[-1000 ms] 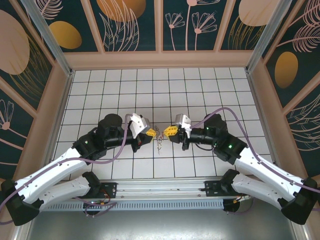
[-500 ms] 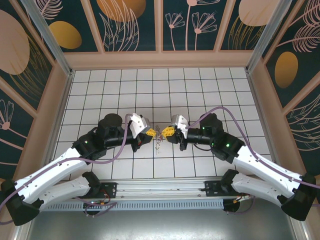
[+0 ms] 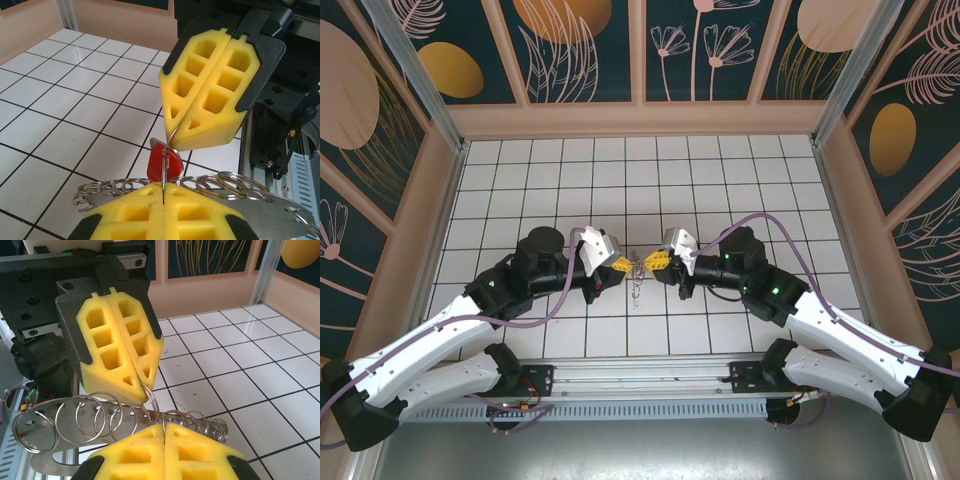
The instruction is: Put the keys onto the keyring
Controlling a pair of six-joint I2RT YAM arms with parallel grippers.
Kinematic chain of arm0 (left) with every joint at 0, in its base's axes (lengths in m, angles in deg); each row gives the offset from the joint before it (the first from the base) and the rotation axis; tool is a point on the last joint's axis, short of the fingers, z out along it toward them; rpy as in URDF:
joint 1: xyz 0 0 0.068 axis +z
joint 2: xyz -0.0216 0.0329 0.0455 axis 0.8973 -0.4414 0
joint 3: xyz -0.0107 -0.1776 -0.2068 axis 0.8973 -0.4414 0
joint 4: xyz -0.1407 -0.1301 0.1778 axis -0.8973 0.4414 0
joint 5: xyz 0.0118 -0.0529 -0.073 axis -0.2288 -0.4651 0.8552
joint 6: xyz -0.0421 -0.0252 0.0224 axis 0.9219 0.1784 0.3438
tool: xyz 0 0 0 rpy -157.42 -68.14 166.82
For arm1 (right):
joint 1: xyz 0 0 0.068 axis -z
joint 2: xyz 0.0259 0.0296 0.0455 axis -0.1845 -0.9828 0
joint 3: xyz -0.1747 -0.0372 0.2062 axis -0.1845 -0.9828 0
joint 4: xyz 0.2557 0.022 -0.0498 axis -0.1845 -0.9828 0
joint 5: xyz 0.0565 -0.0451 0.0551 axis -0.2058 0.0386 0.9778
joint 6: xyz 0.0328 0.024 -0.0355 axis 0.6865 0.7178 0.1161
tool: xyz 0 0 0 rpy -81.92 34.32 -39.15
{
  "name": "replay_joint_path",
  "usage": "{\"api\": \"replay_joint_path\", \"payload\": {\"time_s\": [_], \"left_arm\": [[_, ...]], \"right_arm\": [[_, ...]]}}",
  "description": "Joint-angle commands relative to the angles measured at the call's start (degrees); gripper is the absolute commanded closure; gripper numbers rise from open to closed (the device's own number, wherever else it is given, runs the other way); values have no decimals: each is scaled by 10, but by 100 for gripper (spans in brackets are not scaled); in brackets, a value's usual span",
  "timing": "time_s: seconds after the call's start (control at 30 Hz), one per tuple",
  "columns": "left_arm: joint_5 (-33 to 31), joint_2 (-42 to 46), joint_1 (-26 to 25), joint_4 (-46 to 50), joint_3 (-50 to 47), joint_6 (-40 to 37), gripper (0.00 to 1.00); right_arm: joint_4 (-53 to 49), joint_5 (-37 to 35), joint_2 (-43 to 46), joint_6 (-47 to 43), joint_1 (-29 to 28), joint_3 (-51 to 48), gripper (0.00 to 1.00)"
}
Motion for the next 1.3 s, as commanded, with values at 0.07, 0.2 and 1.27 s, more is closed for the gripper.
{"api": "replay_joint_path", "payload": {"time_s": [0.07,0.2,1.27], "left_arm": [[5,1,1,-2,16,-10,100],[6,1,0,-2,16,-10,100],[11,6,0,1,13,-10,100]], "right_arm": [[-2,25,-9,-14,-5,15,100],[0,26,-9,-15,-5,16,100],[-41,77,-13,-22,-9,29,100]]}}
